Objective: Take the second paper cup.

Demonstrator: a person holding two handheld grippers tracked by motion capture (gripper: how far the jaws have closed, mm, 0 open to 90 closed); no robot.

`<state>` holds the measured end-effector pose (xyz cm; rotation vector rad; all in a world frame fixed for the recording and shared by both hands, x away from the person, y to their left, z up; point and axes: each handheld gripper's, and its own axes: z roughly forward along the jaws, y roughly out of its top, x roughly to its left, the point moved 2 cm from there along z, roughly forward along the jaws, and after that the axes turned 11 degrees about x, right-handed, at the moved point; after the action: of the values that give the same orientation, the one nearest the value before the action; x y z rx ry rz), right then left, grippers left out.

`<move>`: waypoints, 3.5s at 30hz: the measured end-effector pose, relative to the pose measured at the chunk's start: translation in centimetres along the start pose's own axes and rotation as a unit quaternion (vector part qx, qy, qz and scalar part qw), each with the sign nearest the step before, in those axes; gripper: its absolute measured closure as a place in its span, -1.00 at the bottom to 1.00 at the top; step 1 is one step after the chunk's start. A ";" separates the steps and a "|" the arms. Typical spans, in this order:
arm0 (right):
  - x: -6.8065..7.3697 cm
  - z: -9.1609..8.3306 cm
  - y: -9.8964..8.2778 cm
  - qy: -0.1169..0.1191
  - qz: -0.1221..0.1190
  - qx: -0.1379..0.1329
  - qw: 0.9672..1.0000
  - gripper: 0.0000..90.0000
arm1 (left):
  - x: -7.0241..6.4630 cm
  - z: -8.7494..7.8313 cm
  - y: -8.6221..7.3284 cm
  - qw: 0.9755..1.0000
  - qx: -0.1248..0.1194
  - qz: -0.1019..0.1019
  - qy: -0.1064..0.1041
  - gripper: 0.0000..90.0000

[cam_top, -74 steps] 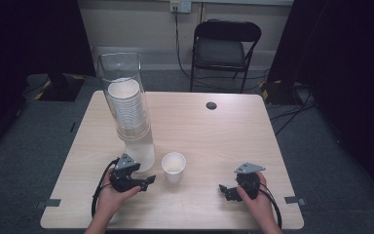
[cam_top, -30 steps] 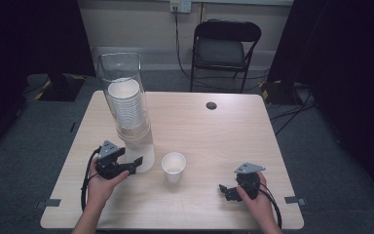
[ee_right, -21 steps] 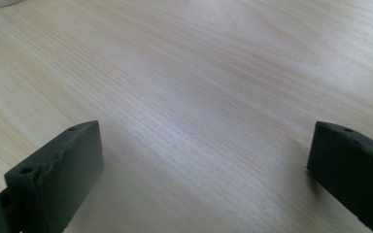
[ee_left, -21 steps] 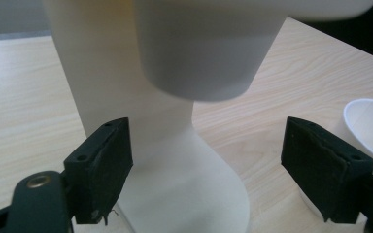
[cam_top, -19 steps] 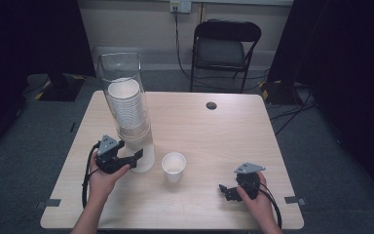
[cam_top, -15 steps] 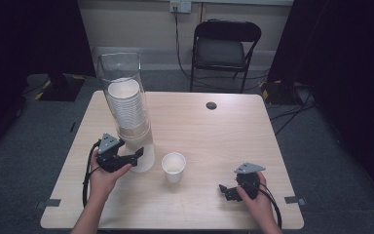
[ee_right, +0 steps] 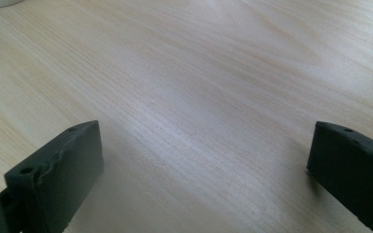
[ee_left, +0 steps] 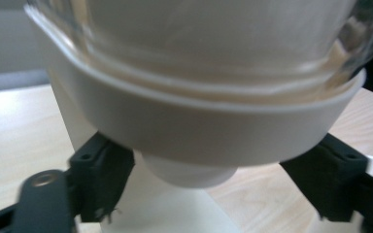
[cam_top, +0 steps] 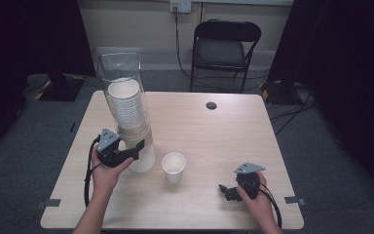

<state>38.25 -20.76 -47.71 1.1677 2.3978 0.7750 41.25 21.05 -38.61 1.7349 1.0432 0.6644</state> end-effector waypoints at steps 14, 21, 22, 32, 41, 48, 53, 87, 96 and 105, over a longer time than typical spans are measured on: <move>0.0 0.0 0.0 0.000 0.000 0.000 1.000 -1.00 | -0.1 0.6 0.4 1.000 -0.004 0.012 0.025 -0.39; 0.0 0.0 0.0 0.000 0.000 0.000 1.000 -1.00 | -0.1 0.6 0.1 0.999 -0.008 0.024 0.036 -0.27; 0.0 0.0 0.0 0.000 0.000 0.000 1.000 -1.00 | -0.2 0.6 0.0 0.999 -0.013 0.020 0.039 -0.26; 0.0 0.0 0.0 0.000 0.000 0.000 1.000 -1.00 | -0.6 0.8 -0.2 0.999 -0.015 0.015 0.049 -0.24; 0.0 0.0 0.0 0.000 -0.001 0.000 1.000 -1.00 | -0.9 0.9 -0.4 0.998 -0.006 0.015 0.057 -0.23; 0.0 0.0 0.0 0.000 -0.001 0.000 1.000 -1.00 | -0.9 1.0 -0.4 0.998 0.020 0.019 0.061 -0.22; 0.0 0.0 0.0 0.000 -0.001 0.000 1.000 -1.00 | -1.0 1.1 -0.5 0.998 0.012 0.020 0.062 -0.22; 0.0 0.0 0.1 0.000 -0.001 0.001 1.000 -1.00 | -2.2 0.5 -8.8 0.983 0.172 0.057 0.010 -0.20; -0.1 0.1 0.1 -0.001 -0.002 0.000 1.000 -1.00 | -1.3 -1.0 -9.2 0.984 0.170 0.054 0.010 -0.21; 0.0 0.0 0.1 0.000 -0.001 0.001 1.000 -1.00 | 1.7 -3.1 -9.5 0.985 0.164 0.033 0.039 -0.21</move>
<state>38.35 -20.74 -47.69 1.1654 2.3989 0.7718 36.30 25.48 -46.27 2.0483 1.2066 0.6328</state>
